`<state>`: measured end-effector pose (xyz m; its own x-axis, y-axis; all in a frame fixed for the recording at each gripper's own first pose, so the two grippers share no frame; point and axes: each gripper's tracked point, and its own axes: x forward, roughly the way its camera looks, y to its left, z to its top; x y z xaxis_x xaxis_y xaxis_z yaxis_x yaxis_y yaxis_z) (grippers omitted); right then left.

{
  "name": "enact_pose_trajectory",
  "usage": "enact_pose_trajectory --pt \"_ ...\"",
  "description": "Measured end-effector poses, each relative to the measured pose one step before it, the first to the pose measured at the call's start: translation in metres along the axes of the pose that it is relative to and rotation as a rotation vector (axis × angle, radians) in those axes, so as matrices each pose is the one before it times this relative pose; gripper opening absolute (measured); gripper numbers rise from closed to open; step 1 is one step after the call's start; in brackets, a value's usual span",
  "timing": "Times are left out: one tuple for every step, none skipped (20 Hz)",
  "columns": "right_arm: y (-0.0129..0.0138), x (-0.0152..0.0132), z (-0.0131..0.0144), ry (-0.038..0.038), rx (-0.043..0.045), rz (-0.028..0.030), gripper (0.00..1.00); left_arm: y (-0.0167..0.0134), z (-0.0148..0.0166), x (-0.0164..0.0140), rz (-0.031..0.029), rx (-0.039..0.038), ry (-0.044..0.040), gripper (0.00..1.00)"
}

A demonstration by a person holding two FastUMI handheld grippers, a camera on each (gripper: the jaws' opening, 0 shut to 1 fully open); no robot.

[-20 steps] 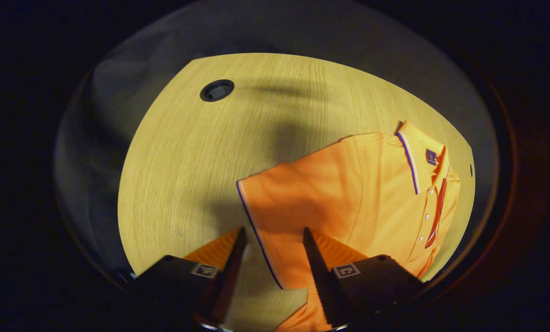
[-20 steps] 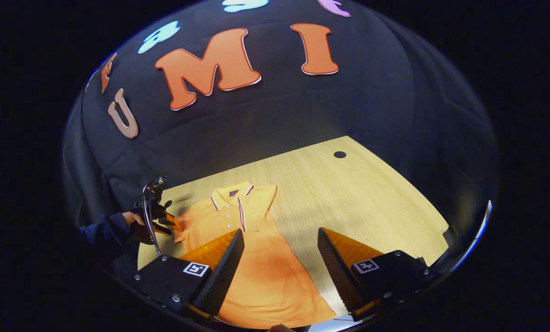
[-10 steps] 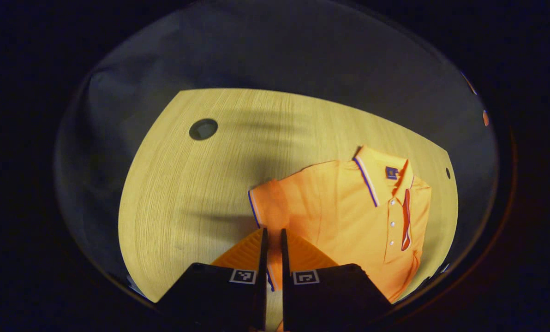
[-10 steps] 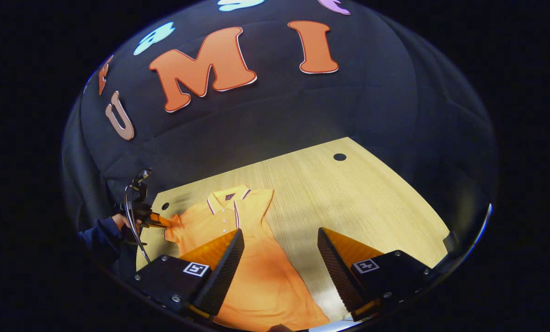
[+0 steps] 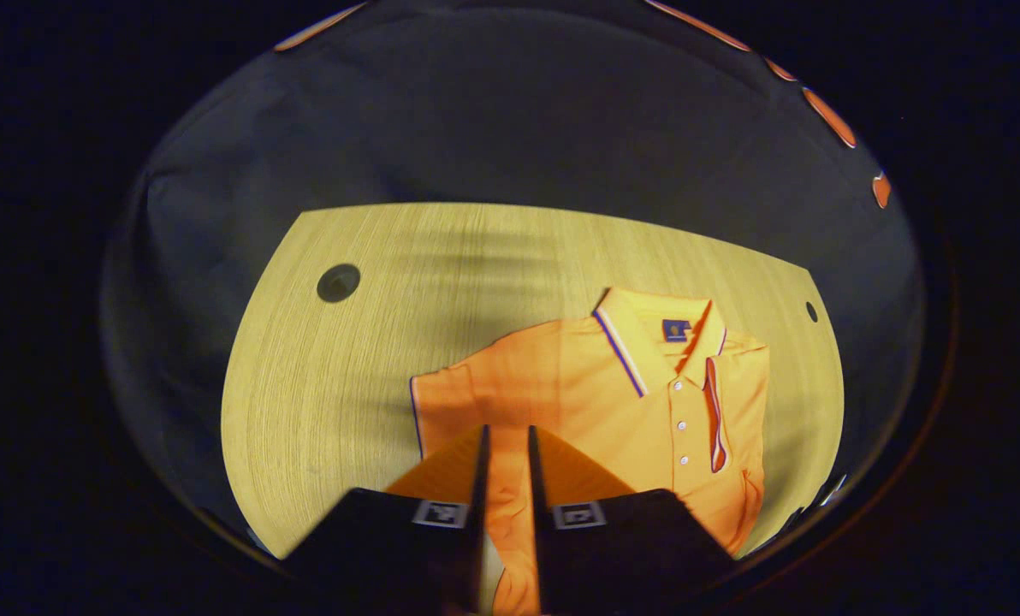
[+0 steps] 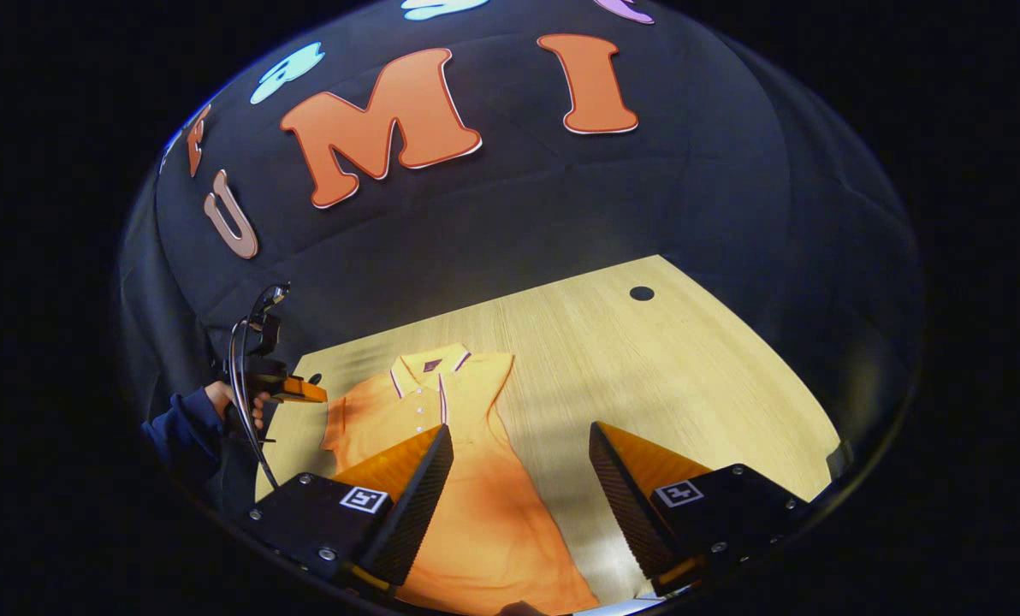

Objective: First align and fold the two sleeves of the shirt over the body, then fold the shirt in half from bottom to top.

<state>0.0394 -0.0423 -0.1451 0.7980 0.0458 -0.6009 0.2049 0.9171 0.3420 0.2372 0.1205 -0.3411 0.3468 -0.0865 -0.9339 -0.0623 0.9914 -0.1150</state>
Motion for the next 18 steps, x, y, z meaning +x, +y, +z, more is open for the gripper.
enact_pose_trajectory --pt "-0.00591 0.00009 -0.00137 0.00498 0.00536 -0.01044 0.97 0.01422 -0.00866 0.00696 0.03571 -0.00359 0.03141 0.38" --pt "-0.00303 -0.00022 -0.00042 0.00456 0.00855 -0.00089 0.97 0.01073 -0.00188 0.00621 0.0206 -0.00696 0.02354 0.61" --pt "-0.00254 -0.00081 -0.00138 0.0033 0.0078 -0.00528 0.97 0.00797 -0.00193 0.00679 0.02301 -0.00951 0.02258 0.61" --pt "-0.00196 -0.00048 -0.00091 0.00043 0.00261 -0.00416 0.97 0.00148 -0.00444 0.00781 0.00058 -0.00169 0.01648 0.66" --pt "-0.00252 -0.00128 -0.00291 0.003 -0.00191 -0.00483 0.98 -0.00139 -0.00602 0.00774 -0.00655 0.00225 0.02542 0.67" --pt "-0.00302 0.00005 -0.00383 0.00904 -0.00282 -0.00699 0.98 -0.00207 -0.00645 0.00789 -0.0001 0.00664 0.02814 0.71" --pt "-0.00174 0.0004 -0.0038 0.01043 -0.00056 -0.0056 0.98 0.00013 -0.00267 0.00763 0.00547 -0.00784 0.01774 0.71" --pt "-0.00201 0.00047 -0.00141 0.00559 0.0044 -0.00669 0.98 0.00023 -0.00105 0.00516 0.00897 -0.00755 0.006 0.75" --pt "0.00002 -0.00089 -0.0014 0.00179 0.00476 0.00046 0.97 0.00364 -0.00135 0.0048 0.01264 -0.00647 0.00291 0.75" --pt "-0.00097 -0.00074 -0.00045 -0.00108 0.0041 -0.00461 0.97 0.00513 -0.00067 0.00208 -0.00296 -0.00665 0.0004 0.73" --pt "-0.00164 -0.00037 -0.00008 -0.00291 -0.00002 -0.00064 0.98 0.00307 -0.00149 -0.0054 -0.01107 -0.00629 0.01182 0.72" --pt "-0.00161 0.00041 -0.00054 0.00314 -0.00164 -0.00689 0.97 0.00283 0.00359 0.00329 -0.01265 -0.00018 -0.01966 0.66" --pt "-0.00275 0.00043 -0.00313 0.00455 0.00013 -0.00429 0.97 -0.00115 0.00003 0.00337 0.00467 0.00711 0.01321 0.63" --pt "-0.00069 0.00228 -0.0009 0.00576 0.00546 -0.00607 0.98 -0.00146 -0.00166 -0.00453 0.00192 0.0181 -0.00647 0.59" --pt "0.00128 0.00184 -0.00052 0.00181 0.00956 -0.00003 0.97 -0.00292 0.00117 0.00215 0.00094 0.02435 -0.00739 0.6" --pt "0.00316 0.00139 -0.00005 0.00056 0.0117 0.0075 0.97 -0.0071 0.01137 -0.00867 -0.02025 0.01855 -0.01667 0.57" --pt "0.00168 0.00006 -0.00178 0.00112 0.01154 0.00525 0.98 -0.0001 -0.00924 0.01284 -0.0105 -0.02138 -0.02475 0.52" --pt "0.0033 0.00116 -0.00159 0.00458 0.00549 0.00702 0.97 -0.00794 0.0007 -0.00018 0.00136 0.02106 0.00788 0.13"
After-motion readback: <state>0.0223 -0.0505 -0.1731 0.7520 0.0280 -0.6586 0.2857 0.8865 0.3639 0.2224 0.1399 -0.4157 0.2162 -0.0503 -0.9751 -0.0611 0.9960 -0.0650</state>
